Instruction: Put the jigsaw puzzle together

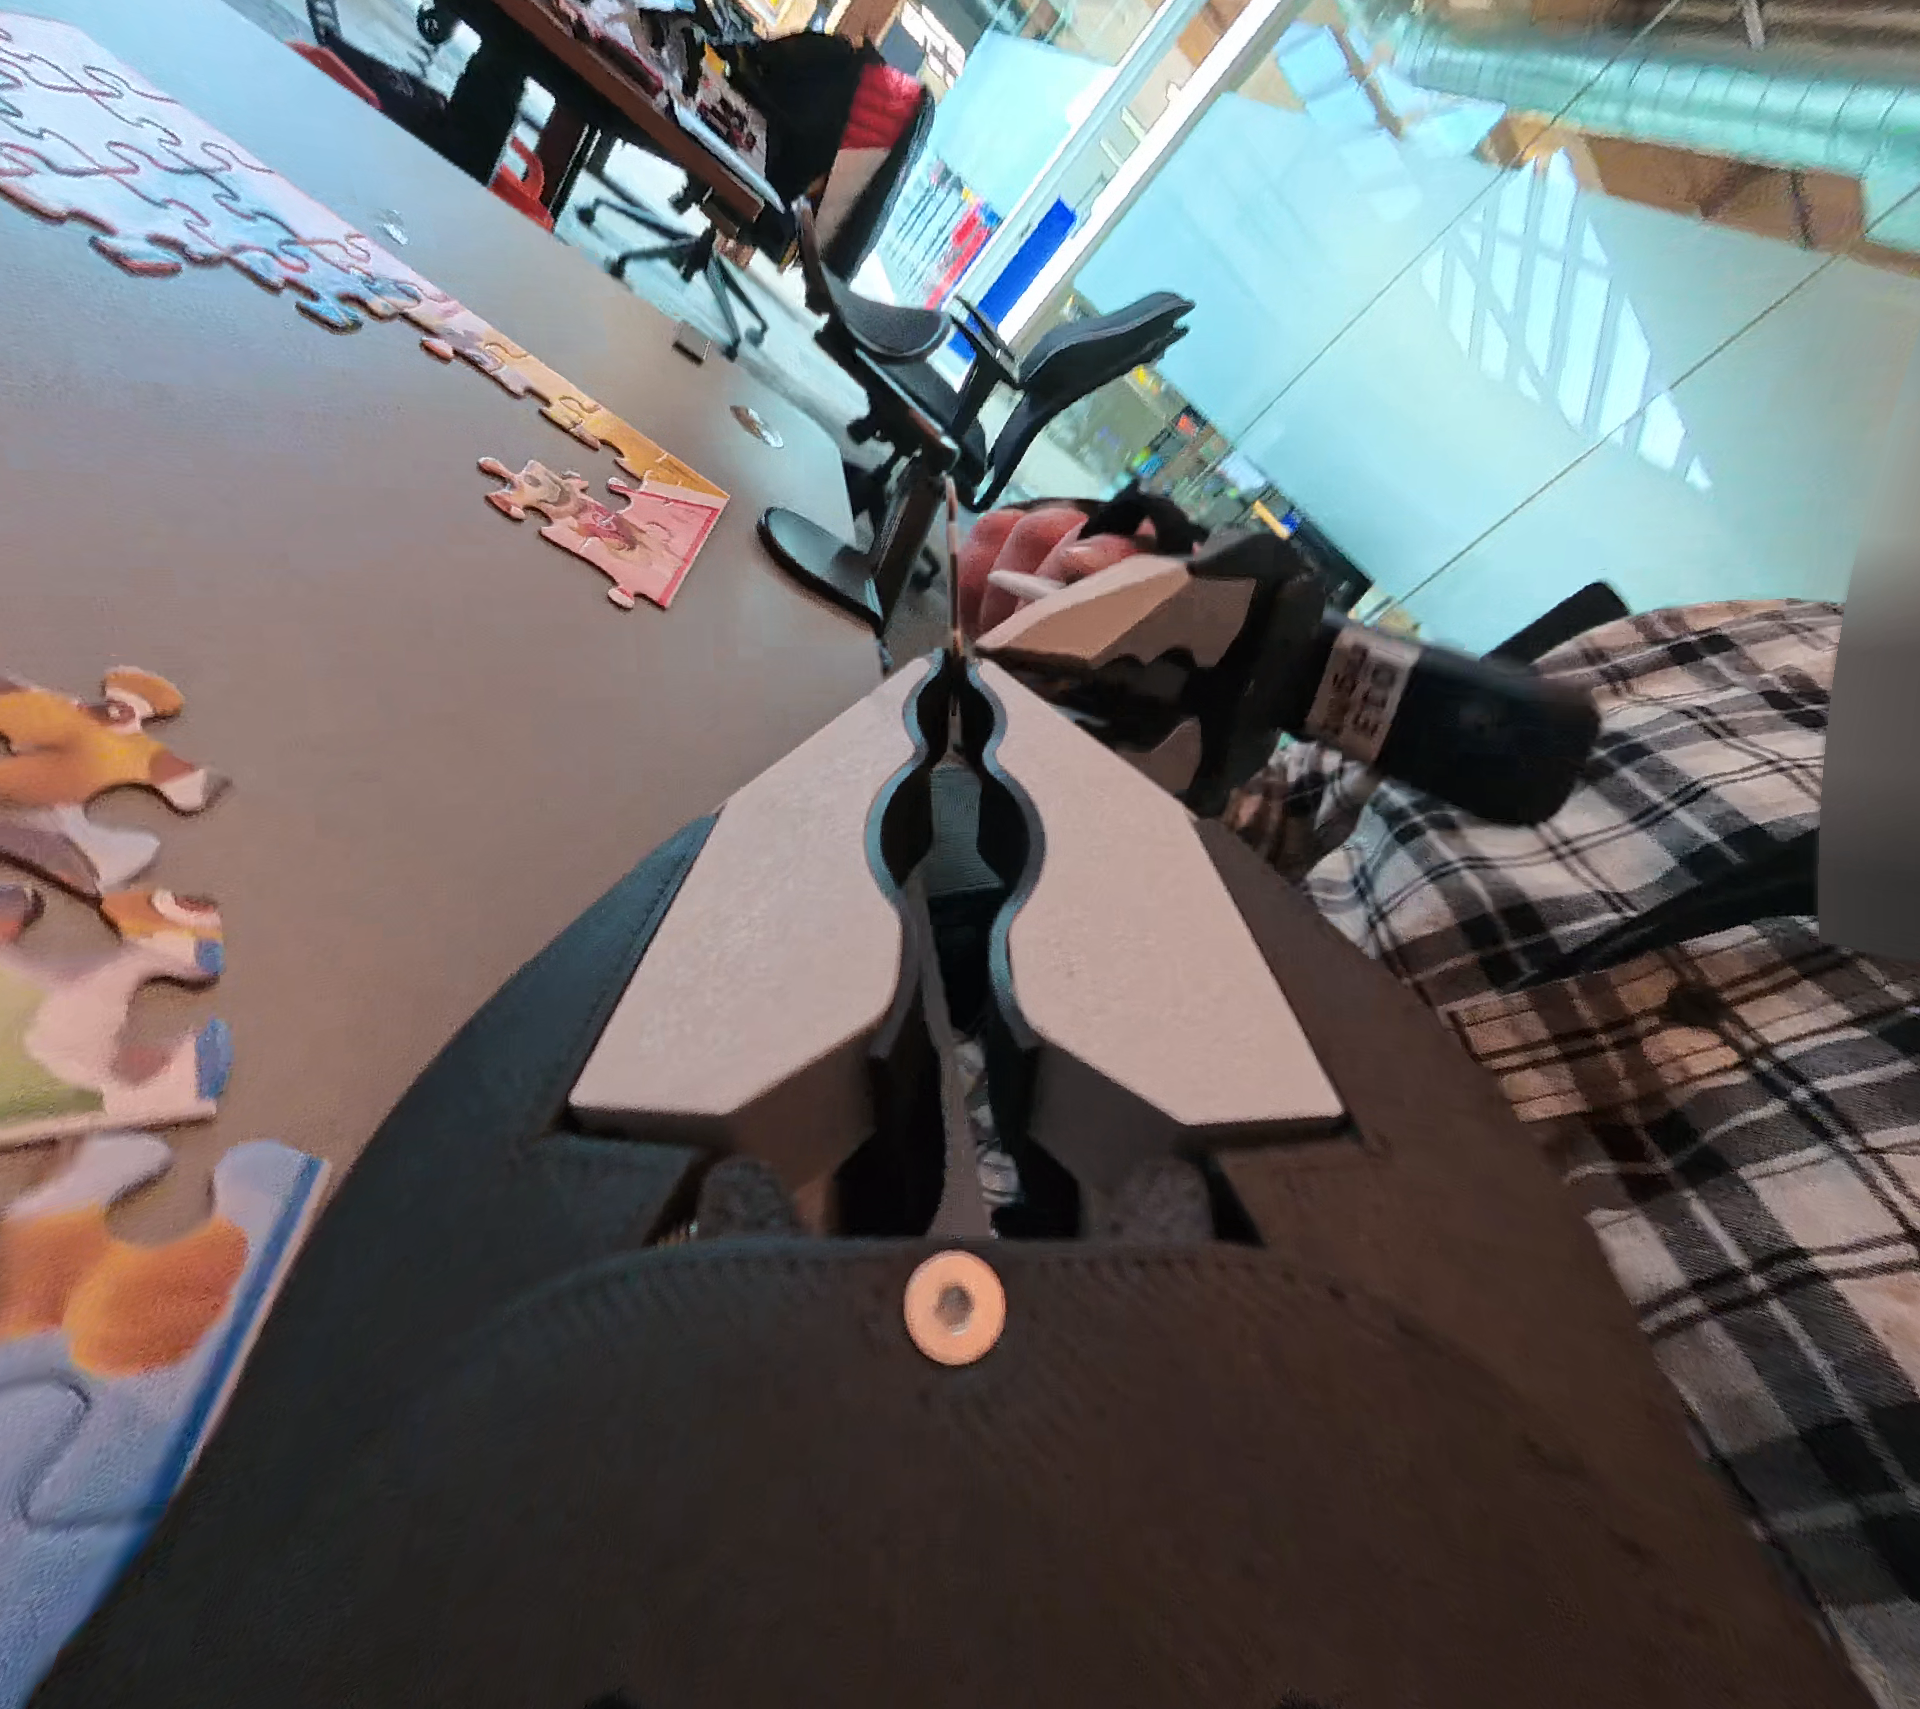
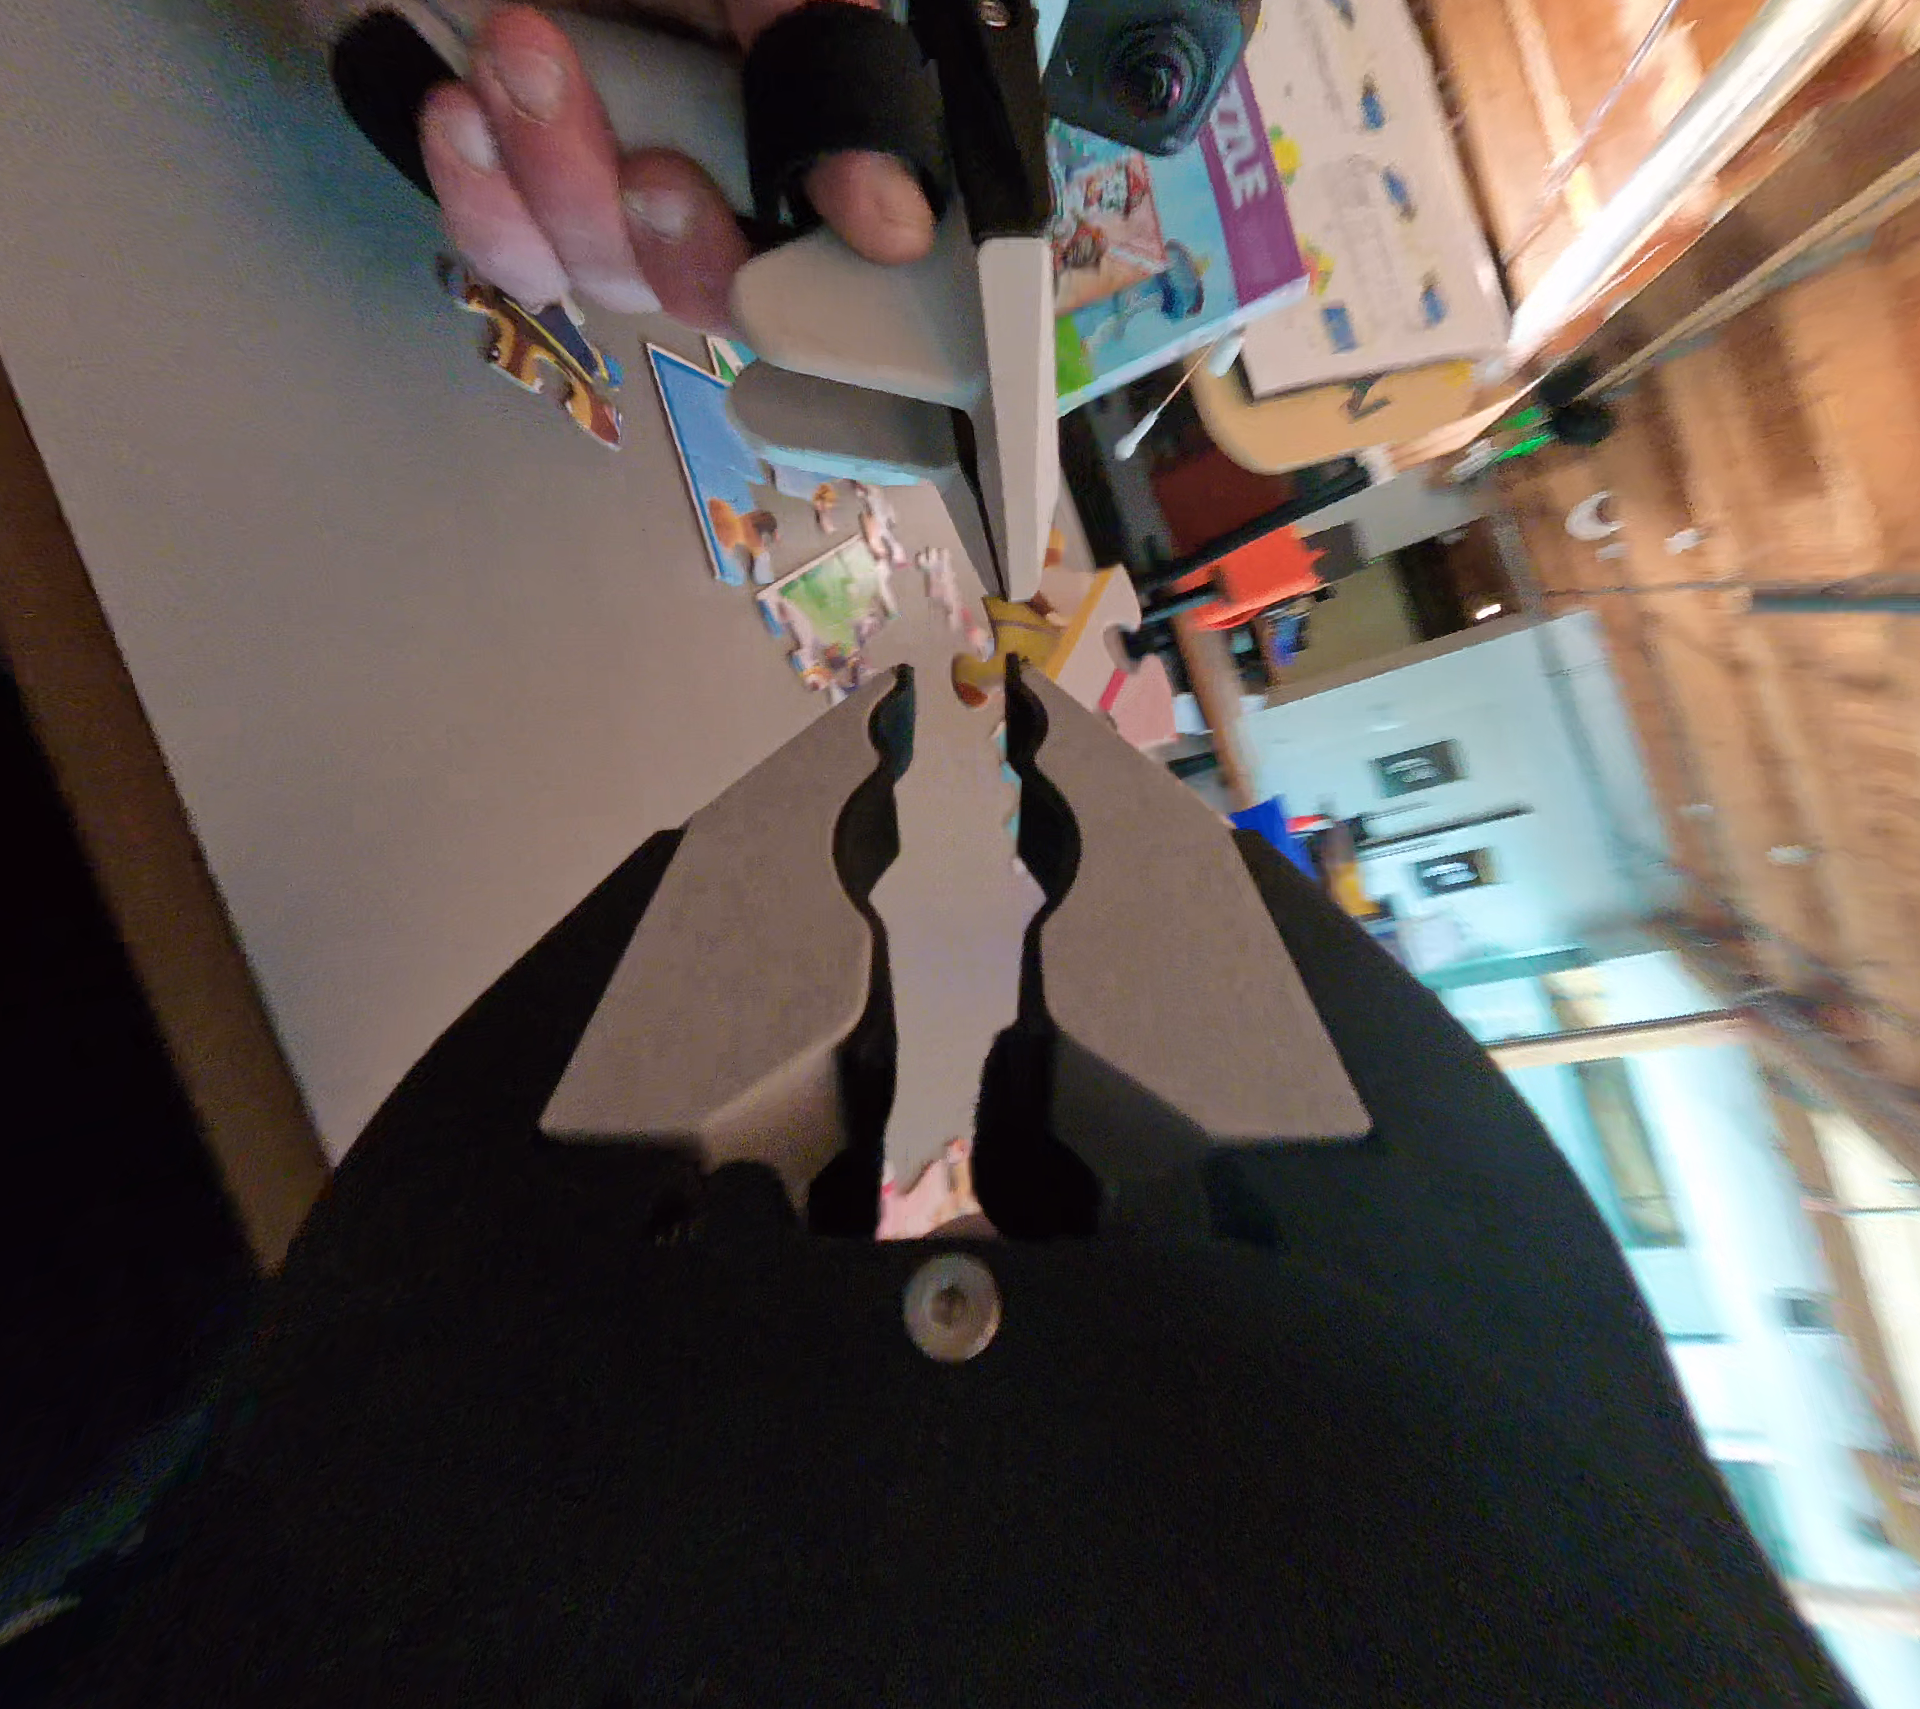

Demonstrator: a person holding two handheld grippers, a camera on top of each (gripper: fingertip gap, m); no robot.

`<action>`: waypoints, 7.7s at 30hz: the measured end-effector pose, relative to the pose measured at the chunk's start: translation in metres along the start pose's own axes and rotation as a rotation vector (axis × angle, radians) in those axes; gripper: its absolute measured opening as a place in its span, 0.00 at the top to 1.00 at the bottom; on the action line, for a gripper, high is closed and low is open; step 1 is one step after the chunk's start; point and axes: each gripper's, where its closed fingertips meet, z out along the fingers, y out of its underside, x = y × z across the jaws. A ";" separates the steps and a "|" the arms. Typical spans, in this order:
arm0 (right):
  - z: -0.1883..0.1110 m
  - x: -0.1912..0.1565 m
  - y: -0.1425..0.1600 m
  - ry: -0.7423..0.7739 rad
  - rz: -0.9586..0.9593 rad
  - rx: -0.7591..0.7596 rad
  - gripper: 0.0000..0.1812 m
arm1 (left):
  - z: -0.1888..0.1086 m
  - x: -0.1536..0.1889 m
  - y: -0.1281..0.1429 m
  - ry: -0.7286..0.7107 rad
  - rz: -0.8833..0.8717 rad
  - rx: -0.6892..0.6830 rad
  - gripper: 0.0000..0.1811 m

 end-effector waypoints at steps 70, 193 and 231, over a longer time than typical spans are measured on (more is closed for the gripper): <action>-0.048 0.116 0.196 -0.245 1.704 0.274 1.00 | 0.183 -0.093 -0.056 0.254 0.235 -0.614 1.00; -0.038 0.023 0.242 -0.253 0.909 -0.601 1.00 | 0.184 -0.158 -0.003 -0.275 0.664 -0.934 0.93; -0.050 -0.018 0.188 -0.557 0.878 -0.485 1.00 | -0.241 -0.044 0.008 -1.043 0.334 -0.516 0.89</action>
